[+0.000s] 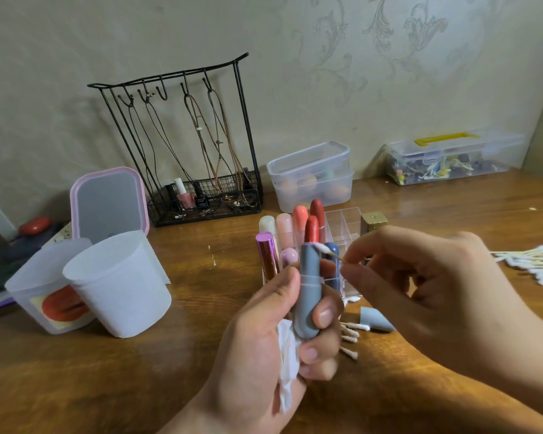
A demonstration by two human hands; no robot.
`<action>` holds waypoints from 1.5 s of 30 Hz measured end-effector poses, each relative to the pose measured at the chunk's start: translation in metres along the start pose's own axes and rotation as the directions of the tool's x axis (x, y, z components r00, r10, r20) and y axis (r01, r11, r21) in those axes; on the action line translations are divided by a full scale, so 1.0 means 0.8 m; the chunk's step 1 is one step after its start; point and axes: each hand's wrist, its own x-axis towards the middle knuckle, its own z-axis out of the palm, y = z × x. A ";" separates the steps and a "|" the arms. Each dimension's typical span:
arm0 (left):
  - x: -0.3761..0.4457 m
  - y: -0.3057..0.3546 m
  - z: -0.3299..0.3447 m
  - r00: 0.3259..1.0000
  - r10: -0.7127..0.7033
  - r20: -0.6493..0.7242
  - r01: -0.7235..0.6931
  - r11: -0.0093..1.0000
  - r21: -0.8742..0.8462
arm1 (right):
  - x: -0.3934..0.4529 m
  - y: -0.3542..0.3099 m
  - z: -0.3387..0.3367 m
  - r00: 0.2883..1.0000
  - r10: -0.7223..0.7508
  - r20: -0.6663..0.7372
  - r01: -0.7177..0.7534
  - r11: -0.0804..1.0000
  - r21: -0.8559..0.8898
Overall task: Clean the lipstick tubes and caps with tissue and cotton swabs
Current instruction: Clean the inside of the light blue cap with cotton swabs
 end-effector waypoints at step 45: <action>0.002 -0.001 -0.003 0.996 0.070 -0.059 -0.061 0.988 0.142 | 0.000 -0.003 -0.001 1.000 -0.028 0.012 0.028 1.000 -0.010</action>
